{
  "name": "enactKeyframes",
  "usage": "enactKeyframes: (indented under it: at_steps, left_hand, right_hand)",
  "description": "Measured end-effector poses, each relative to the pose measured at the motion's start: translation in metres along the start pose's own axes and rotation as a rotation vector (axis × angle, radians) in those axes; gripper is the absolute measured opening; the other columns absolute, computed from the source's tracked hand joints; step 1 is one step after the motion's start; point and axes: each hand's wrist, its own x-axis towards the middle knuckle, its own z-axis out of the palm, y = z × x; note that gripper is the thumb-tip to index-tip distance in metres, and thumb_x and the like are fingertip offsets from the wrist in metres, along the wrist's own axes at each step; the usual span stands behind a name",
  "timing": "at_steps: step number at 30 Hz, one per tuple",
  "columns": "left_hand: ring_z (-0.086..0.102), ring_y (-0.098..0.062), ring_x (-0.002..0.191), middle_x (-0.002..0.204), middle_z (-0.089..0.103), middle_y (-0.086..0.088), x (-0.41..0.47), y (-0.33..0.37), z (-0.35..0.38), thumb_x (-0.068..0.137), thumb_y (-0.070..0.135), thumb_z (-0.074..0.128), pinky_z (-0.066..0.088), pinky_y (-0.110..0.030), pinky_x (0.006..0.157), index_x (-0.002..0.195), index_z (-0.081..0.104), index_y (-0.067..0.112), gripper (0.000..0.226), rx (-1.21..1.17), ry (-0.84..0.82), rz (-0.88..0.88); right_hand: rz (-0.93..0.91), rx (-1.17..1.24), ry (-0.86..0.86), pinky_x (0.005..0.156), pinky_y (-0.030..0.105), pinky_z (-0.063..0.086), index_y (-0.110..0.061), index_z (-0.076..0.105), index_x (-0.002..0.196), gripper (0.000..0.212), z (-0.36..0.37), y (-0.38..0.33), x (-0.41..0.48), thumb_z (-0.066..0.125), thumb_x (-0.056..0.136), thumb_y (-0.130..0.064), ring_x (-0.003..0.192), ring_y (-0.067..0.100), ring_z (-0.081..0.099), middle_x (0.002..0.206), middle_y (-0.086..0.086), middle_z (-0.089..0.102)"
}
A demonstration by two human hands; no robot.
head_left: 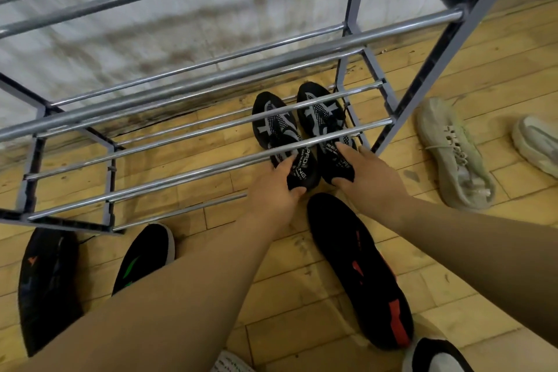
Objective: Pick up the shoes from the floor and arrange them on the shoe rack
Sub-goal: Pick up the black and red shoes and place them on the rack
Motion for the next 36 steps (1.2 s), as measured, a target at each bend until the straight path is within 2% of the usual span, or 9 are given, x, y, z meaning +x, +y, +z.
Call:
enactKeyframes:
  at_steps: [6,12,16,19,21,23,28,32,36]
  left_hand:
    - [0.055,-0.020,0.127,0.139,0.054,0.005,0.005,0.002,0.003,0.094,0.028,0.072,0.047,-0.041,0.109,0.148,0.049,0.033,0.059,-0.058,0.038,0.036]
    - [0.050,-0.024,0.138,0.153,0.047,0.001,0.010,0.006,0.003,0.096,0.033,0.069,0.045,-0.049,0.113,0.158,0.032,0.036,0.072,-0.043,-0.012,0.000]
    - [0.036,-0.018,0.145,0.159,0.034,0.004,-0.043,0.011,0.009,0.095,0.044,0.067,0.036,-0.045,0.119,0.158,0.024,0.039,0.077,-0.106,0.126,-0.040]
    - [0.041,-0.012,0.142,0.157,0.038,0.013,-0.100,0.011,0.040,0.096,0.042,0.067,0.041,-0.040,0.116,0.155,0.027,0.049,0.072,-0.327,-0.025,-0.135]
    - [0.042,-0.009,0.144,0.156,0.042,0.018,-0.124,0.010,0.067,0.098,0.034,0.067,0.040,-0.033,0.116,0.155,0.030,0.049,0.070,-0.470,-0.163,-0.216]
    - [0.039,-0.008,0.145,0.158,0.042,0.016,-0.139,0.012,0.083,0.101,0.025,0.065,0.039,-0.029,0.117,0.158,0.029,0.046,0.070,-0.595,-0.284,-0.280]
    - [0.052,-0.011,0.134,0.147,0.053,0.009,-0.150,0.017,0.074,0.100,0.009,0.063,0.052,-0.016,0.097,0.155,0.031,0.047,0.074,-0.737,-0.297,-0.336]
    - [0.065,-0.016,0.120,0.129,0.061,0.011,-0.159,0.018,0.033,0.095,0.001,0.064,0.060,-0.038,0.097,0.136,0.043,0.057,0.073,-0.772,-0.267,-0.358]
    - [0.069,-0.027,0.110,0.124,0.062,-0.003,-0.179,0.019,-0.029,0.093,-0.004,0.065,0.062,-0.047,0.091,0.146,0.038,0.042,0.074,-0.763,-0.326,-0.361]
  right_hand:
    - [-0.012,-0.065,0.018,0.086,0.046,0.056,-0.044,0.019,0.158,0.064,0.003,-0.002,0.002,0.052,0.103,-0.040,0.131,0.036,0.056,0.167,0.008,0.024]
    - [0.029,-0.036,0.101,0.069,0.040,0.053,-0.042,0.021,0.158,0.063,0.003,0.003,-0.001,0.053,0.104,-0.035,0.115,0.038,0.065,0.167,0.003,0.021]
    - [-0.067,0.049,0.154,0.077,0.033,0.048,-0.033,0.036,0.153,0.060,0.002,0.014,-0.052,0.061,0.099,-0.036,0.109,0.026,0.062,0.154,0.003,0.036]
    - [0.040,0.139,-0.081,0.093,0.033,0.048,-0.035,0.044,0.145,0.052,0.023,0.040,-0.091,0.065,0.096,-0.036,0.112,0.018,0.058,0.133,-0.001,0.054]
    - [0.144,0.220,-0.264,0.086,0.022,0.046,-0.040,0.047,0.138,0.044,0.031,0.050,-0.105,0.064,0.098,-0.031,0.107,0.011,0.057,0.125,-0.009,0.058]
    - [0.183,0.368,-0.309,0.084,0.019,0.047,-0.044,0.050,0.133,0.041,0.032,0.053,-0.110,0.063,0.100,-0.023,0.107,0.008,0.060,0.120,-0.015,0.061]
    - [0.203,0.561,-0.369,0.089,0.038,0.061,-0.046,0.057,0.133,0.045,0.023,0.043,-0.112,0.063,0.100,-0.015,0.107,0.013,0.066,0.124,-0.015,0.061]
    - [0.119,0.632,-0.430,0.082,0.043,0.064,-0.039,0.061,0.130,0.045,0.000,0.008,-0.117,0.068,0.097,-0.009,0.104,0.020,0.069,0.121,-0.007,0.065]
    - [-0.063,0.452,-0.468,0.079,0.044,0.064,-0.040,0.064,0.120,0.043,-0.037,-0.038,-0.127,0.071,0.093,-0.007,0.095,0.022,0.072,0.117,-0.007,0.066]
